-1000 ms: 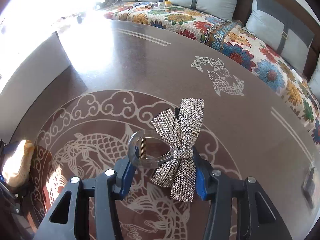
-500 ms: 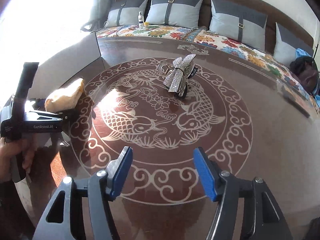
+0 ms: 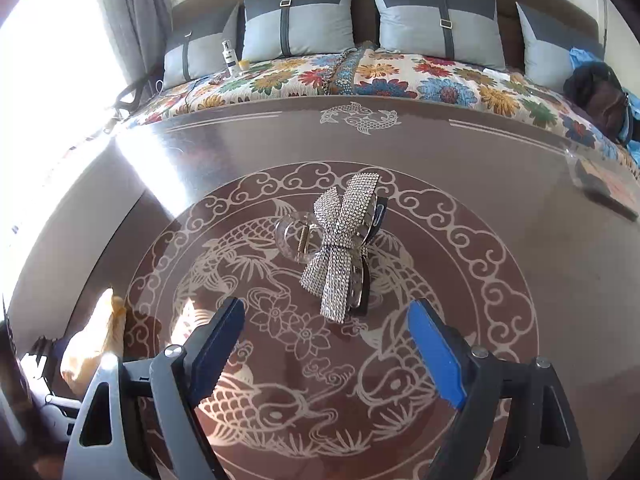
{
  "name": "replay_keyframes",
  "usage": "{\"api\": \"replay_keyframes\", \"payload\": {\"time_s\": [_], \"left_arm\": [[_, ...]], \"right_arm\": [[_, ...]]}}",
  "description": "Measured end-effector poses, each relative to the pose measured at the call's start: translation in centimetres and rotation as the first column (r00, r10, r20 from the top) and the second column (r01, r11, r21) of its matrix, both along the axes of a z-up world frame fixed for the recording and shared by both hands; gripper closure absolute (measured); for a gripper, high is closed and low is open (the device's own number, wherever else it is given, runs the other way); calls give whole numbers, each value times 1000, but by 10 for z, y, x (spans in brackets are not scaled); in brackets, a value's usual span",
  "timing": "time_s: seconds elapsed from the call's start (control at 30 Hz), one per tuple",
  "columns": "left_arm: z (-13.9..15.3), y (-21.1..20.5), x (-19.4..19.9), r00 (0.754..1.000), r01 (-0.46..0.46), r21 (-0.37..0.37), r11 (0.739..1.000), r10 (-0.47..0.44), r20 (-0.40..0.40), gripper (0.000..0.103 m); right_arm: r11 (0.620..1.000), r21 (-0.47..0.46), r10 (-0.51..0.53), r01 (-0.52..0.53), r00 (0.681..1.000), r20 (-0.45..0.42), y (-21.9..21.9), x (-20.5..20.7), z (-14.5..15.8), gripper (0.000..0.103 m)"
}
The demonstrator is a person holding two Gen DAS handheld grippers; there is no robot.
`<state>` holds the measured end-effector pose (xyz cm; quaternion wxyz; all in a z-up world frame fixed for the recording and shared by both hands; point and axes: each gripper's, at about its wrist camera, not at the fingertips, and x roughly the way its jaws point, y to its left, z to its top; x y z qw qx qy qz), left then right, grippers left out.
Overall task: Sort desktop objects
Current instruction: 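Lift the knit item with the left tool while the right tool lifts the bow clip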
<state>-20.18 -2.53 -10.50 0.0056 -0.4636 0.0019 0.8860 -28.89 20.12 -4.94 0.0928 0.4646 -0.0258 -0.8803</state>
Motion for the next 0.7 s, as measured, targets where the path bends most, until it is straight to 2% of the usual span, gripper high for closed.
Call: {"api": "replay_keyframes", "payload": {"time_s": [0.13, 0.2, 0.23, 0.27, 0.3, 0.4, 0.5, 0.6, 0.7], "left_arm": [[1, 0, 0, 1000, 6, 3, 1000, -6, 9, 0], [3, -1, -1, 999, 33, 7, 999, -34, 33, 2], [6, -3, 2, 999, 41, 26, 999, -42, 17, 10], [10, -5, 4, 998, 57, 54, 997, -56, -8, 36], [13, -5, 5, 997, 71, 73, 995, -70, -18, 64], [22, -9, 9, 996, 80, 111, 991, -77, -35, 66], [39, -9, 24, 994, 91, 147, 985, -81, -73, 66], [64, -12, 45, 992, 94, 199, 976, -75, -105, 66], [100, -34, 67, 988, 82, 271, 959, -43, -149, 66]], "right_arm": [[997, 71, -9, 5, 998, 58, -20, -36, -17, 19], [995, 101, 7, -10, 999, 37, -27, -45, -20, 19], [993, 114, 20, -22, 1000, 19, -30, -47, -19, 28], [991, 135, 19, -20, 1000, 11, -32, -48, -19, 48], [991, 133, 18, -19, 1000, 12, -32, -49, -18, 48], [996, 86, 14, -13, 1000, -4, -25, -37, -10, 52], [998, 43, 55, -53, 998, -24, -17, -10, 4, 52], [992, 27, 121, -120, 992, -27, -16, 24, 18, 52], [981, 32, 192, -190, 980, -45, -33, 53, 39, 52]]}}
